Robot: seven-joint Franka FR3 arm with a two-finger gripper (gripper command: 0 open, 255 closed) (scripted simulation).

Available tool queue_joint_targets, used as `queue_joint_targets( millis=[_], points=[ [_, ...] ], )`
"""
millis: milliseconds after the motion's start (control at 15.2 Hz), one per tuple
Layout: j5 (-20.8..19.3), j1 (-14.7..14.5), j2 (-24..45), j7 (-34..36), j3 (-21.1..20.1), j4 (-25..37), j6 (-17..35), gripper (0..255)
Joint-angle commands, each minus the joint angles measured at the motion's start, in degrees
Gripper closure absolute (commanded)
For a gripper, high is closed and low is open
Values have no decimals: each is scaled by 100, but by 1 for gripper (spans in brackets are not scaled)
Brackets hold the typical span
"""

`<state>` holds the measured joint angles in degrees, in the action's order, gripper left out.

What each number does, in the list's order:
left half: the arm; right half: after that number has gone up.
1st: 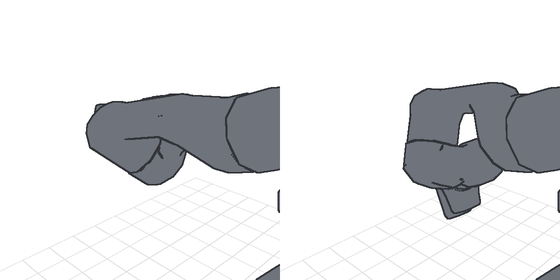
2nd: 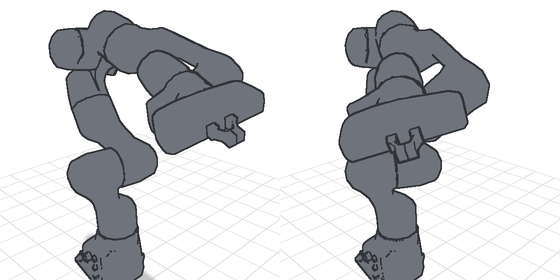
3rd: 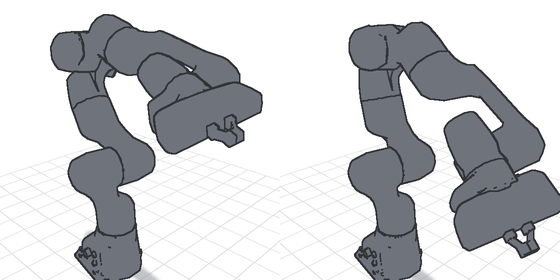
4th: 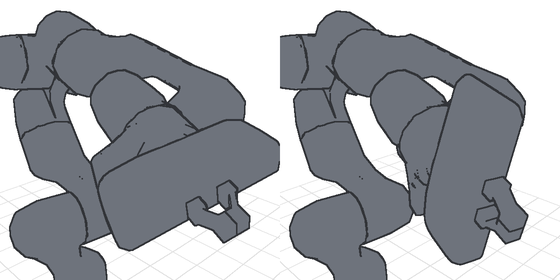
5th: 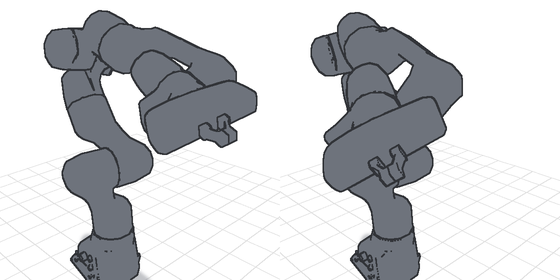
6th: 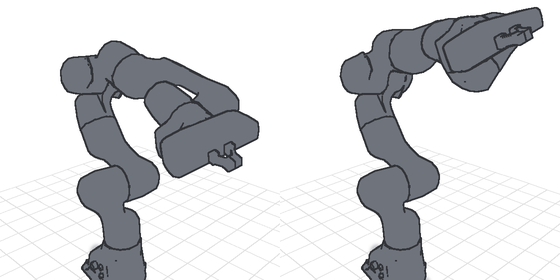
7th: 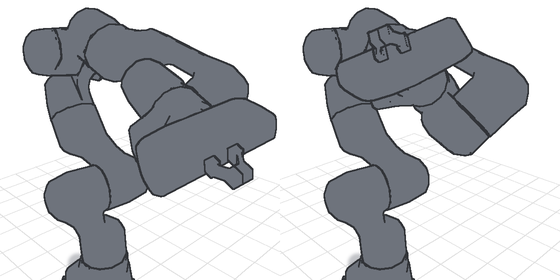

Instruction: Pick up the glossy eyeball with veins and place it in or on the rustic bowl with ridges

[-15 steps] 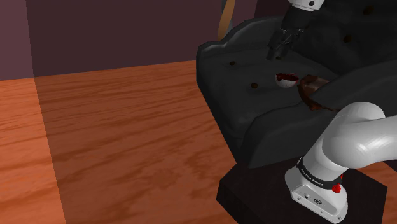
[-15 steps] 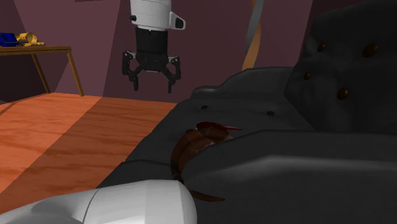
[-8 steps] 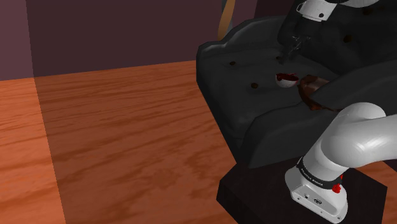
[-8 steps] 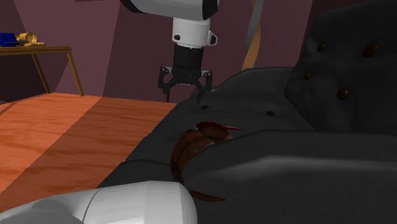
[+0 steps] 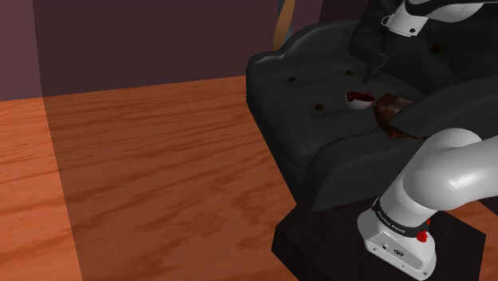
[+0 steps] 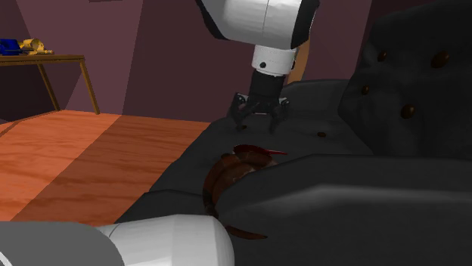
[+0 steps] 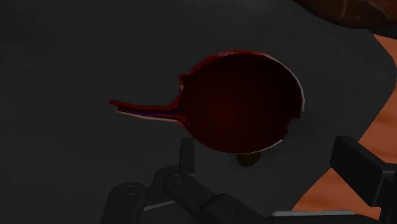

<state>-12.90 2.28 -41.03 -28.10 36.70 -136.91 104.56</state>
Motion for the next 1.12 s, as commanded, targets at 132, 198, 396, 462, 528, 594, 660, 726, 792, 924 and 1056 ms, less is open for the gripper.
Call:
queue_joint_targets(
  millis=[132, 198, 396, 462, 528, 594, 660, 726, 792, 924, 1056],
  points=[
    [-44, -226, 590, -763, 786, 339, 304, 0],
    [-25, -308, 749, -959, 996, 443, 370, 0],
    [18, -444, 987, -1229, 1312, 527, 537, 0],
    [15, -451, 1005, -1232, 1335, 463, 617, 0],
    [13, -460, 1024, -1235, 1360, 401, 697, 0],
    [12, -469, 1044, -1239, 1386, 339, 779, 0],
    [11, -480, 1066, -1243, 1413, 279, 860, 0],
    [12, -492, 1090, -1249, 1440, 220, 942, 0],
    [14, -513, 1131, -1258, 1486, 128, 1073, 0],
    [14, -513, 1131, -1258, 1486, 128, 1073, 0],
    [14, -513, 1131, -1258, 1486, 128, 1073, 0]
  ],
)
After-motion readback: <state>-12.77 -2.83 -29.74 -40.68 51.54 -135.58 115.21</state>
